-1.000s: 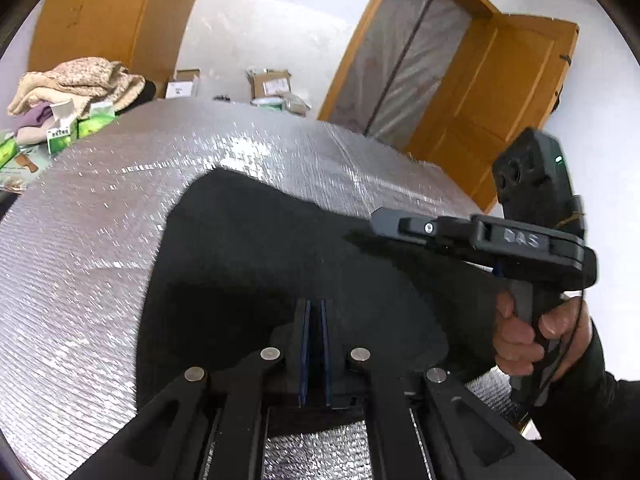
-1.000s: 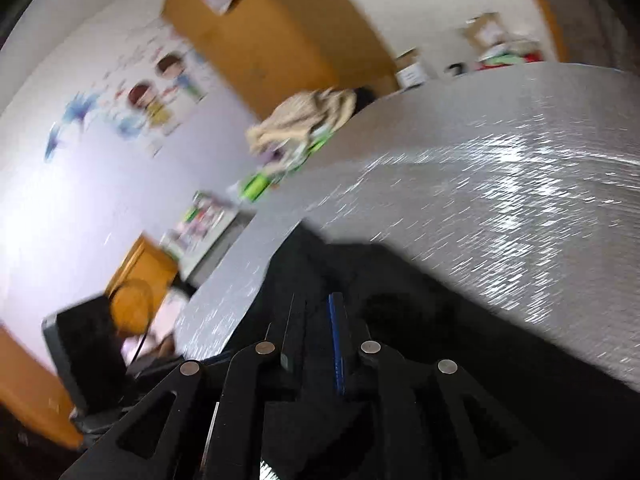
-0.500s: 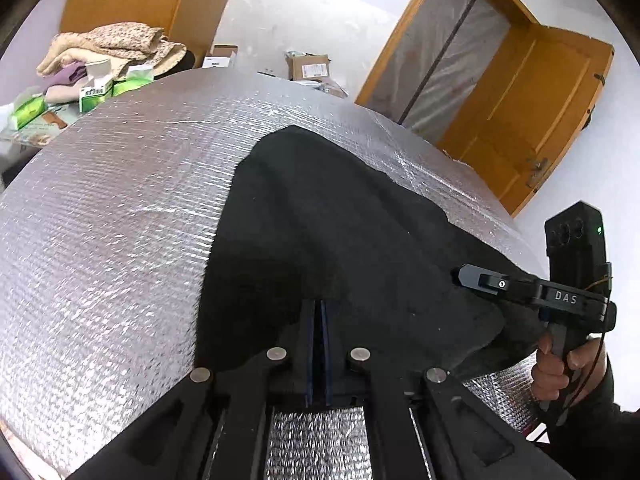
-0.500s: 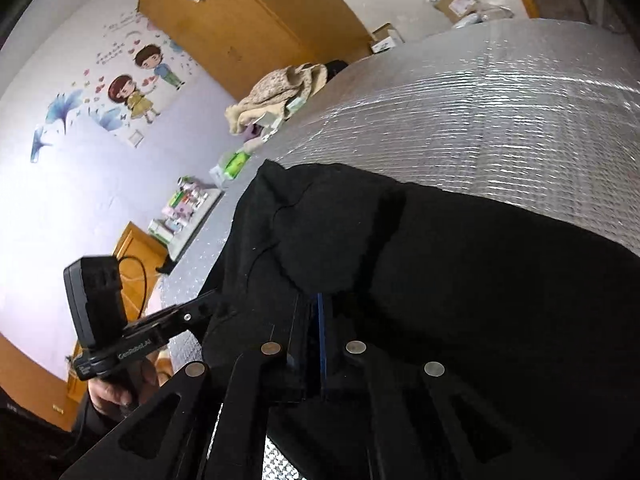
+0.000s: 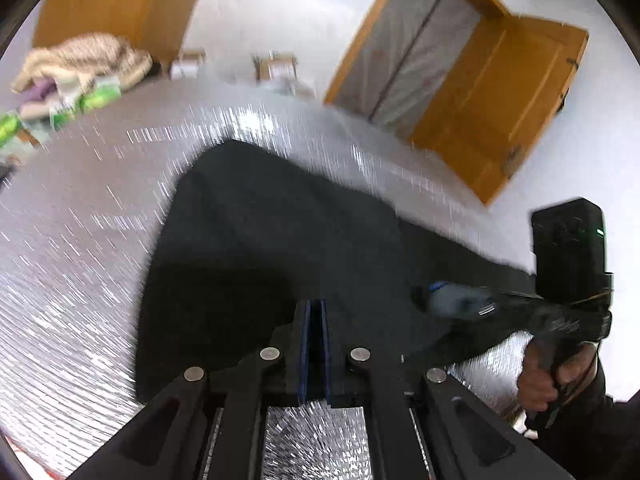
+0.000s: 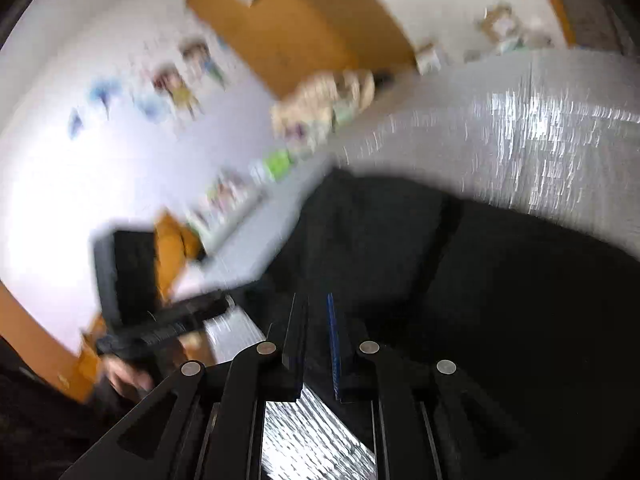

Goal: Fold clothes
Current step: 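Grasp the black sweatshirt edge with the right gripper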

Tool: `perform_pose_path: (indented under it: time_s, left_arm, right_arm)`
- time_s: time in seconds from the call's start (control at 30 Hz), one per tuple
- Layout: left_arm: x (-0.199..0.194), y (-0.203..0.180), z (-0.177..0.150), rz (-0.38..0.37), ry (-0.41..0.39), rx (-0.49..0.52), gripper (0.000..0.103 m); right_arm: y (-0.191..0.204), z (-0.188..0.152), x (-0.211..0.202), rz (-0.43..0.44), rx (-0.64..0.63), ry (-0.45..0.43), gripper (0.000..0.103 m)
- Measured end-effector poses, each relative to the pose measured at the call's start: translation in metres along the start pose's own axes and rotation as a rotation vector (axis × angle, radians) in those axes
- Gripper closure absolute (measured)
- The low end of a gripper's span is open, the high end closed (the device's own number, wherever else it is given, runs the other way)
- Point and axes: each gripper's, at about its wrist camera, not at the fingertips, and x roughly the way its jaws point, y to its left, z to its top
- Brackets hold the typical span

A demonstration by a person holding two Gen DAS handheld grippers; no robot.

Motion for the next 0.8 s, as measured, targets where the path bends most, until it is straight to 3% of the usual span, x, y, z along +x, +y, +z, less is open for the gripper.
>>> perform_pose_path:
  time_s: [0.1, 0.23, 0.4, 0.53, 0.7, 0.8]
  left_arm:
    - [-0.002, 0.001, -0.002, 0.006, -0.004, 0.003, 0.099]
    - [-0.012, 0.006, 0.003, 0.034, -0.038, -0.002, 0.099]
    - [-0.019, 0.023, 0.018, 0.13, -0.094, -0.048, 0.099]
    - [-0.017, 0.027, 0.017, 0.149, -0.092, -0.055, 0.099]
    - [-0.014, 0.032, 0.016, 0.172, -0.091, -0.063, 0.099]
    - [-0.012, 0.036, 0.015, 0.187, -0.09, -0.068, 0.098]
  right_arm:
    - [-0.011, -0.002, 0.001, 0.001, 0.051, 0.001, 0.097]
    - [-0.01, 0.01, -0.007, -0.023, 0.047, -0.049, 0.091]
    - [0.003, 0.044, 0.007, -0.034, 0.003, -0.087, 0.091]
    - [0.012, 0.075, 0.033, -0.016, -0.028, -0.076, 0.091]
    - [-0.001, 0.108, 0.061, -0.008, 0.042, -0.055, 0.09]
    - [-0.013, 0.122, 0.065, -0.057, 0.039, -0.053, 0.088]
